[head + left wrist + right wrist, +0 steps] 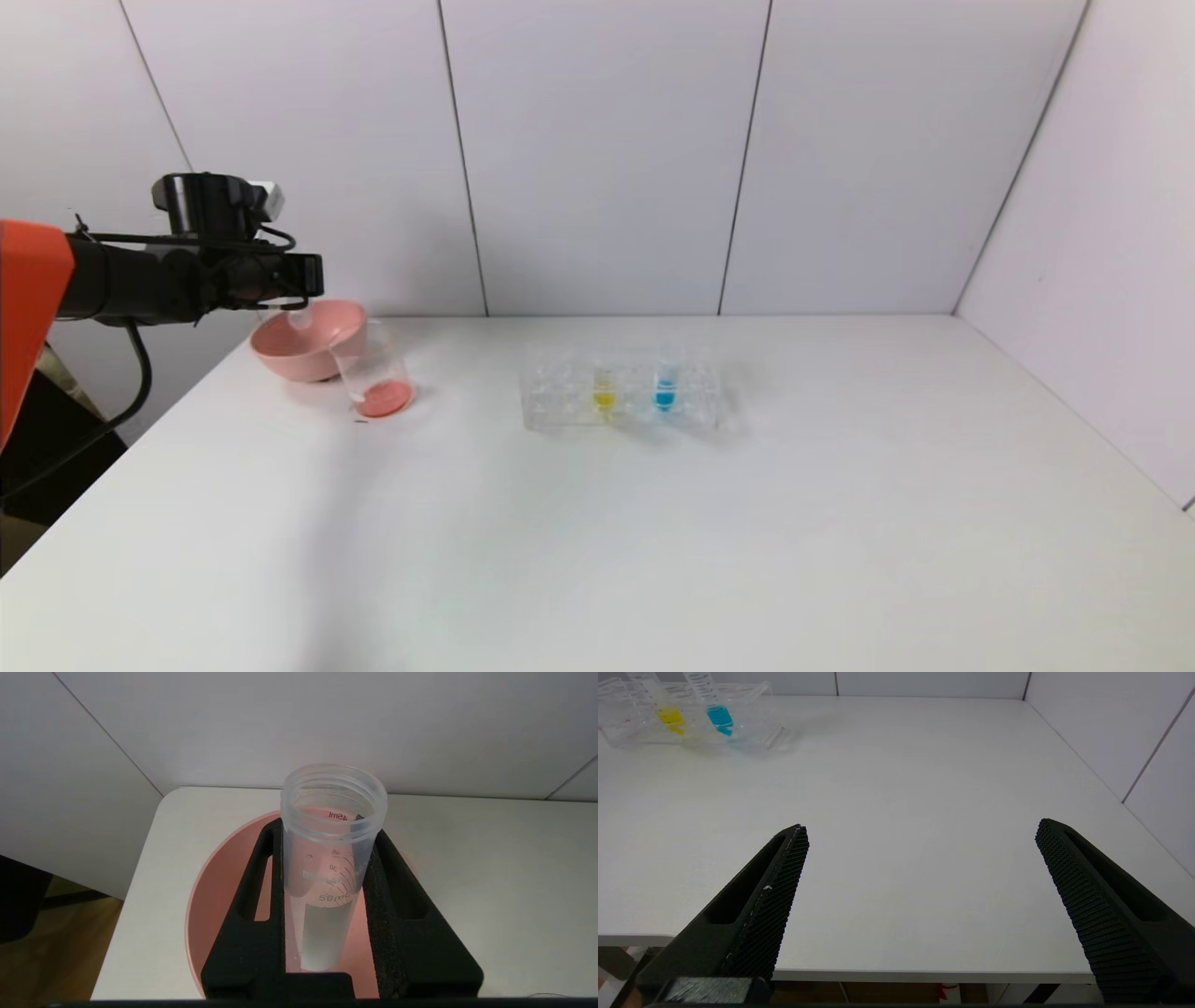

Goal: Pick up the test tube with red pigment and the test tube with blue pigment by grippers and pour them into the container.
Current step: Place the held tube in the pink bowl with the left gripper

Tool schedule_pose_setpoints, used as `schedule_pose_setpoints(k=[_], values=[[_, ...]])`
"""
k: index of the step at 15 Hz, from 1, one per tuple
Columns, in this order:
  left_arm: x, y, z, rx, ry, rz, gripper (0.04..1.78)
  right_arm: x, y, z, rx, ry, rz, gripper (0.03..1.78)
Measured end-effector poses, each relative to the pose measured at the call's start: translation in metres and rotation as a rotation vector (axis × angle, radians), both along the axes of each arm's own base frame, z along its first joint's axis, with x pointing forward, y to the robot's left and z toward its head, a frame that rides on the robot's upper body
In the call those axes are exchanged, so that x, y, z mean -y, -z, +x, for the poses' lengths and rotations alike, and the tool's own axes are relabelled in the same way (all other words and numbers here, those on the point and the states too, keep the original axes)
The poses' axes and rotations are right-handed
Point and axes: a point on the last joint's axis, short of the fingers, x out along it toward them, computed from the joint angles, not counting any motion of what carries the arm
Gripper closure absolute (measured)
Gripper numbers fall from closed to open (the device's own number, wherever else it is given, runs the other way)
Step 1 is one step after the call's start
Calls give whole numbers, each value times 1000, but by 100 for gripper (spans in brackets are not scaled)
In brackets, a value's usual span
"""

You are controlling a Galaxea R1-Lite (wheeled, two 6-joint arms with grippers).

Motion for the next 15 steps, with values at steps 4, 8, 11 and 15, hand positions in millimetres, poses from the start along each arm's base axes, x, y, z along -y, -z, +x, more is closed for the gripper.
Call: schedule_pose_setpoints(k=[4, 8, 11, 15], values=[[-8, 20, 6, -42, -12, 1, 131, 0, 0, 0, 0, 0, 0, 4], [-11, 28, 8, -60, -15, 0, 129, 0, 0, 0, 0, 0, 0, 4], [-11, 27, 7, -57, -13, -6, 108, 0, 0, 0, 0, 0, 0, 4], [-10, 21, 4, -46, -10, -11, 45, 0, 0, 0, 0, 0, 0, 4]])
